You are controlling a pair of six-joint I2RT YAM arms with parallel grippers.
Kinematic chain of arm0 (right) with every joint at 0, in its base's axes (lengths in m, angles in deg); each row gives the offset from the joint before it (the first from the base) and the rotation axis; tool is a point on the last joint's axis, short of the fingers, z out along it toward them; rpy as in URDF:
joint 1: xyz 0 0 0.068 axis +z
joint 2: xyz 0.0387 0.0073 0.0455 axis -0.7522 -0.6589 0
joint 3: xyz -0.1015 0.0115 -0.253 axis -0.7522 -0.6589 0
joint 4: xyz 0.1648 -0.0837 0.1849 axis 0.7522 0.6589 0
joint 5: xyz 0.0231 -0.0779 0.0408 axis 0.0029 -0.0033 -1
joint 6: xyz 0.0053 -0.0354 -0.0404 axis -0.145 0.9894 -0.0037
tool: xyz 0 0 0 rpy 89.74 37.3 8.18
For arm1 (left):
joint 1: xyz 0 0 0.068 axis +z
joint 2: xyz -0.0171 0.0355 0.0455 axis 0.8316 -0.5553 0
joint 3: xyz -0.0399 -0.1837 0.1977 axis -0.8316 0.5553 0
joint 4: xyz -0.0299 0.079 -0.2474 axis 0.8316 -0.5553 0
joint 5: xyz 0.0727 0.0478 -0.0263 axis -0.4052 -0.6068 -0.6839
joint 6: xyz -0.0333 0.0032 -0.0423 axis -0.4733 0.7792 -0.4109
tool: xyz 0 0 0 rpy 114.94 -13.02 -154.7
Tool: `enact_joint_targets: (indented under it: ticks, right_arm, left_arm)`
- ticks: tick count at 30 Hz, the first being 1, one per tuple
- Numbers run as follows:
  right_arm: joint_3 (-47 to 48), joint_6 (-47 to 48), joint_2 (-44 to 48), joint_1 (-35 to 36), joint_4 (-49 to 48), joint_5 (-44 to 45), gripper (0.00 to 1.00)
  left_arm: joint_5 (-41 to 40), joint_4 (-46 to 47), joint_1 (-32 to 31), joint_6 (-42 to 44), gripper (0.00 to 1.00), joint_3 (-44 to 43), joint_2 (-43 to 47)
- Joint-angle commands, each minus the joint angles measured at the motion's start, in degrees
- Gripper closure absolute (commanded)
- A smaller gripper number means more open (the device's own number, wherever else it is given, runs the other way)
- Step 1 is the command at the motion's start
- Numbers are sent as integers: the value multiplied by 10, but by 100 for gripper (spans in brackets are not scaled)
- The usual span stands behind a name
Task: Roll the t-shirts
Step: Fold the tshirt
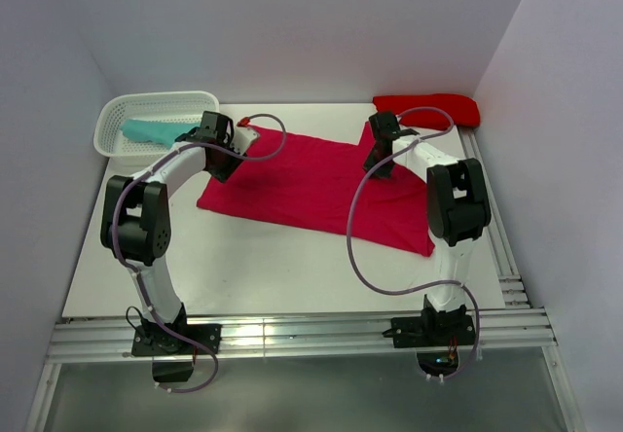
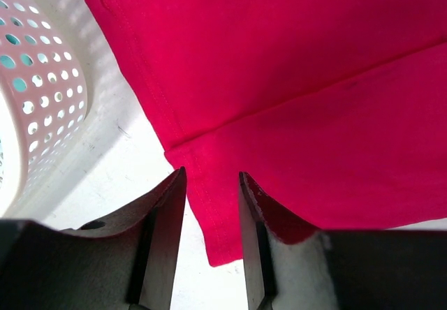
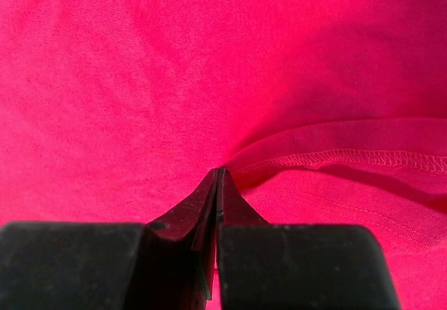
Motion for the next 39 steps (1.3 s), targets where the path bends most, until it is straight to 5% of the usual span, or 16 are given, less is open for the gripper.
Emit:
enact_joint_targets:
  ticks: [1, 3, 6, 9, 11, 16, 28, 31, 39]
  right_arm:
    - [24, 17, -1, -2, -7, -5, 94]
    - [29, 23, -2, -2, -9, -7, 87]
    - [38, 35, 1, -1, -12, -6, 64]
    - [39, 36, 22, -2, 0, 17, 41]
    - [27, 28, 60, -3, 4, 33, 36]
    - [-68, -6, 172, -14, 28, 48, 33]
    - [-464, -153, 605, -19, 17, -12, 31]
    - [-542, -181, 664, -19, 21, -20, 31]
    - [-574, -226, 724, -20, 67, 10, 28]
  left_arm:
    - [1, 2, -3, 0, 58, -20, 1]
    - [2, 2, -3, -2, 58, -21, 1]
    - [1, 2, -3, -5, 55, -21, 3]
    - [1, 0, -2, 1, 45, -15, 15]
    - [1, -5, -1, 4, 37, -12, 30]
    - [64, -71, 26, -1, 32, -28, 61]
    - [232, -184, 170, 5, 31, 4, 66]
    - [257, -191, 193, -7, 30, 8, 40]
    - [313, -191, 226, -35, 25, 1, -6]
